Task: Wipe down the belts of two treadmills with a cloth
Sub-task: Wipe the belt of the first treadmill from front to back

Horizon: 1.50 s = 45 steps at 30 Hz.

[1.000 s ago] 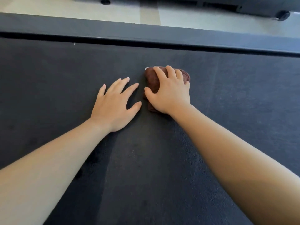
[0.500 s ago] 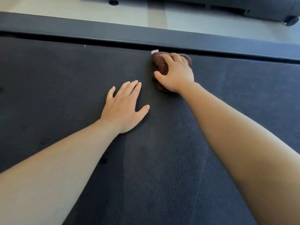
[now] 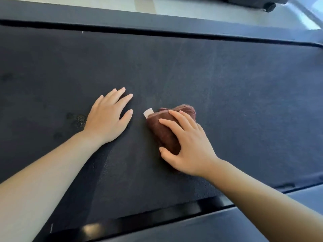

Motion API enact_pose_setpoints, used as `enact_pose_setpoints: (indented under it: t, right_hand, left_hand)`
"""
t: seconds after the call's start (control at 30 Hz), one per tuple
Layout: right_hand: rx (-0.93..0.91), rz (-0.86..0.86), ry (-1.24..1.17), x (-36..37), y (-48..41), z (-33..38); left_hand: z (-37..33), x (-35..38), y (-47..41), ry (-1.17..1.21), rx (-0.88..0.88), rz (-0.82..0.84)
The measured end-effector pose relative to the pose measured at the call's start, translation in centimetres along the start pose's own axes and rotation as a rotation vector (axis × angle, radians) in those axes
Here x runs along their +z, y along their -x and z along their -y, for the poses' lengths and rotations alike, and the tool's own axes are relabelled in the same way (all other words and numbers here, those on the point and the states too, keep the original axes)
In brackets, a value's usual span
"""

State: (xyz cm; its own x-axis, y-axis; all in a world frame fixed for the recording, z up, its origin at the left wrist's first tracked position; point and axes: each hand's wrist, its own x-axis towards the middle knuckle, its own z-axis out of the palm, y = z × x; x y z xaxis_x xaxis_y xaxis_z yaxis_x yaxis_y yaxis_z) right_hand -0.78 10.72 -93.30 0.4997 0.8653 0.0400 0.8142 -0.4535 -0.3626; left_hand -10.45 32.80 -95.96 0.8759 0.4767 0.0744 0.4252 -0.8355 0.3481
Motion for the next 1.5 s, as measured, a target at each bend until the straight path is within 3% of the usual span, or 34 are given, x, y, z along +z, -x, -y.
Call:
enact_pose_setpoints:
  t: [0.17,0.67,0.83,0.97,1.27,1.5]
  right_hand:
    - [0.121,-0.011,0.104,0.8,-2.3,1.3]
    - [0.033,0.013,0.043,1.3,-14.4,1.5]
    - [-0.005,0.031,0.04,1.3,-12.5,1.0]
    - [0.016,0.056,0.036,1.4,-14.0,1.1]
    - [-0.046,0.055,0.021,2.0,-25.5,1.2]
    - [0.049,0.002,0.022,1.2,-33.6,0.1]
  left_hand:
    - [0.3,0.3,0.1,-0.009,0.015,-0.028]
    - [0.8,-2.0,5.1,-0.13,-0.052,0.096]
    - [1.8,-1.5,0.8,-0.123,-0.258,0.016]
    - [2.8,-1.3,-1.8,-0.133,-0.317,-0.003]
    - [3.2,-1.4,-2.5,-0.173,-0.329,0.009]
    - [3.2,-1.3,-2.4,-0.13,-0.313,-0.027]
